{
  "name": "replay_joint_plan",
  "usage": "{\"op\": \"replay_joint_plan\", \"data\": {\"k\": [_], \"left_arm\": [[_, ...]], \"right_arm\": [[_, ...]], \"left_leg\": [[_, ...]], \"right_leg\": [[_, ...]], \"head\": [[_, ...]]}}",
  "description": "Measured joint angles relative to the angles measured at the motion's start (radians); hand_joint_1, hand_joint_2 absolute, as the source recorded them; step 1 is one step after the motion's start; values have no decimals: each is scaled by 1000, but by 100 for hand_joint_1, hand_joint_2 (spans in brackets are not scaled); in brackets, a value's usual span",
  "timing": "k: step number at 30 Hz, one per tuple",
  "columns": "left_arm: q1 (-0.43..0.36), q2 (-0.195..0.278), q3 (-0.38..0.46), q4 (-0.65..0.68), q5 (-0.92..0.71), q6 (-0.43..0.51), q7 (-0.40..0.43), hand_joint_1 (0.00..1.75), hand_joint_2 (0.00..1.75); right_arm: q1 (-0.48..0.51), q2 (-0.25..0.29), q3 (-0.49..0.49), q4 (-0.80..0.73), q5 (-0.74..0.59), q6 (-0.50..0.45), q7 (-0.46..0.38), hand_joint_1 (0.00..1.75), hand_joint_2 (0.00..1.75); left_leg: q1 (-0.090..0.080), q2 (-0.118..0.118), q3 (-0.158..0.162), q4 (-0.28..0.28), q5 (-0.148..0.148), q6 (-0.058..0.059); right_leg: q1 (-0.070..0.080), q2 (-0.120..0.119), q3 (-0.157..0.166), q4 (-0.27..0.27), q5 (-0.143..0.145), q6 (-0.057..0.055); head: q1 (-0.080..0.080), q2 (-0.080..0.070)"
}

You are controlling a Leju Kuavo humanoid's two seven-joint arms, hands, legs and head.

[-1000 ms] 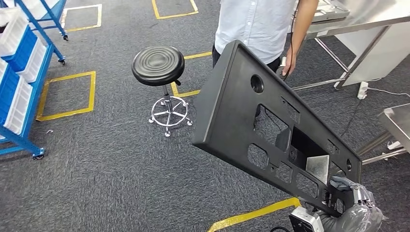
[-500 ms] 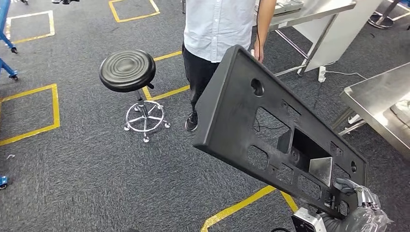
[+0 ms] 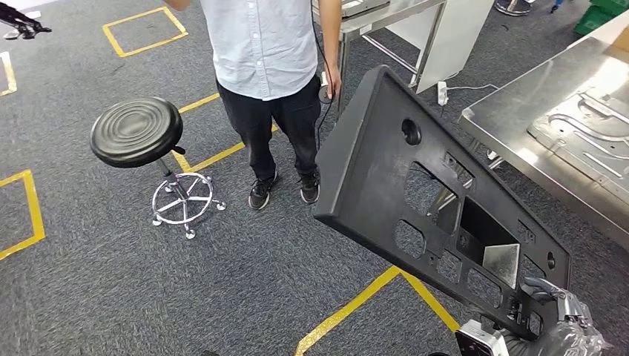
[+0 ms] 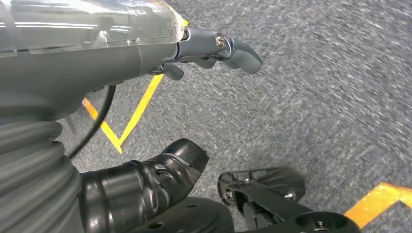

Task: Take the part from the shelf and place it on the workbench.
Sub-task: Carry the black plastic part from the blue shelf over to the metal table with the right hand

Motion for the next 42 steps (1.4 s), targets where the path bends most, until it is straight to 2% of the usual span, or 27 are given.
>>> {"op": "replay_joint_plan", "data": {"k": [1,3,5,7,8,10,12,13,14,15,16,17,19,21,23,25,27,29,30,31,32,34,36,38,39,40,42], "left_arm": [[0,0,0,0,0,0,0,0,175],[0,0,0,0,0,-1,-1,0,175],[-1,1,0,0,0,-2,-2,0,175],[-4,1,0,0,-1,-3,-3,0,175],[-5,1,0,0,-1,-4,-3,0,175],[-5,0,1,0,-1,-5,-4,0,175],[-4,0,1,0,-1,-5,-4,0,175],[-2,0,1,0,-2,-6,-4,0,175],[0,1,1,0,-2,-7,-3,0,175],[1,1,1,0,-2,-7,-3,0,175],[0,1,1,0,-2,-8,-3,0,175],[-1,0,1,0,-2,-9,-3,0,175],[-2,0,1,0,-2,-10,-3,0,175],[-4,0,1,0,-2,-11,-3,0,175],[-6,0,1,0,-2,-12,-3,0,175],[-8,0,1,0,-2,-13,-3,0,175],[-8,0,1,0,-2,-16,-4,0,175],[-5,1,1,0,-1,-17,-5,0,175],[-3,1,1,0,-1,-17,-6,0,175],[-1,1,1,0,-1,-18,-8,0,175],[-1,1,1,0,-1,-19,-10,0,175],[-1,1,1,0,-1,-20,-14,0,175],[-2,2,2,0,-2,-21,-16,0,175],[-5,2,2,0,-2,-21,-17,0,175],[-6,2,2,0,-2,-22,-18,0,175],[-6,2,2,0,-2,-23,-20,0,175],[-6,2,2,0,-2,-27,-24,0,175]], "right_arm": [[0,0,-1,0,0,0,0,175,175],[0,0,-1,0,1,0,0,175,175],[0,1,-2,0,2,0,1,175,175],[2,1,-3,0,3,0,1,175,175],[4,2,-4,0,3,0,1,175,175],[4,2,-7,-1,4,0,1,175,175],[3,2,-8,-1,5,0,1,175,175],[3,2,-8,-1,5,0,1,175,175],[3,2,-9,0,4,0,2,175,175],[4,2,-11,0,4,0,2,175,175],[4,2,-12,0,4,0,2,175,175],[4,2,-13,0,4,0,2,175,175],[3,2,-14,0,4,0,2,175,175],[3,2,-15,0,4,0,2,175,175],[5,2,-17,0,4,0,2,175,175],[6,2,-18,-1,5,0,2,175,175],[5,2,-18,-2,7,0,1,175,175],[5,2,-18,-1,8,0,1,175,175],[5,2,-18,0,9,0,1,175,175],[5,2,-18,0,10,0,1,175,175],[5,2,-18,1,11,0,1,175,175],[4,2,-17,1,13,0,2,175,175],[3,2,-17,2,14,0,2,175,175],[5,2,-18,2,15,0,2,175,175],[6,2,-18,2,15,0,2,175,175],[5,2,-18,2,15,0,3,175,175],[3,2,-18,3,16,0,4,175,175]], "left_leg": [[0,-4,17,-46,36,2],[1,-41,70,-181,104,9],[0,-75,98,-251,122,16],[-2,-67,102,-258,121,26],[-2,-56,105,-264,124,33],[2,-32,111,-277,131,48],[0,-6,114,-281,130,57],[-1,8,114,-280,129,58],[-2,22,115,-280,126,59],[-3,36,117,-280,124,58],[-3,48,120,-279,121,57],[-3,60,125,-279,118,54],[-7,79,136,-278,109,46],[-12,96,143,-278,102,35],[-12,111,149,-279,96,25],[-9,78,139,-246,69,15],[-6,22,87,-134,8,9],[-6,3,22,-9,-36,7],[-6,2,6,13,-30,7],[-6,1,8,-4,-4,9],[-5,-6,27,-57,36,11],[-3,-49,75,-186,102,17],[-3,-80,96,-245,117,24],[-5,-64,101,-252,120,35],[-5,-53,104,-257,123,43],[-4,-41,106,-263,127,51],[-4,-15,109,-270,131,61]], "right_leg": [[0,16,1,3,-2,1],[0,43,-2,13,-8,7],[-1,65,-10,21,-11,18],[-4,84,-16,18,-7,31],[-5,80,-17,19,-8,37],[-2,33,-37,62,-36,46],[-1,-22,-95,180,-97,51],[-2,-32,-130,247,-124,54],[-3,-36,-156,295,-136,56],[-4,-39,-164,307,-128,57],[-4,-43,-149,276,-100,57],[-3,-54,-114,209,-60,54],[5,-98,-41,67,-7,44],[14,-118,-17,15,0,33],[14,-93,-19,12,2,23],[8,-71,-16,4,7,12],[5,-50,-14,2,9,4],[6,-25,-15,4,8,0],[6,-10,-15,6,7,0],[6,5,-14,9,6,0],[6,20,-14,12,5,1],[6,46,-16,22,0,7],[5,67,-23,27,-1,18],[3,84,-28,24,2,32],[2,75,-31,28,0,37],[2,51,-40,46,-12,43],[3,-10,-83,137,-65,52]], "head": [[0,0],[0,0],[0,0],[0,0],[0,0],[3,0],[5,0],[4,0],[4,0],[4,0],[4,0],[4,0],[4,0],[4,0],[3,0],[3,0],[2,0],[2,0],[2,0],[2,0],[2,0],[2,0],[3,0],[2,0],[3,0],[4,0],[7,0]]}}
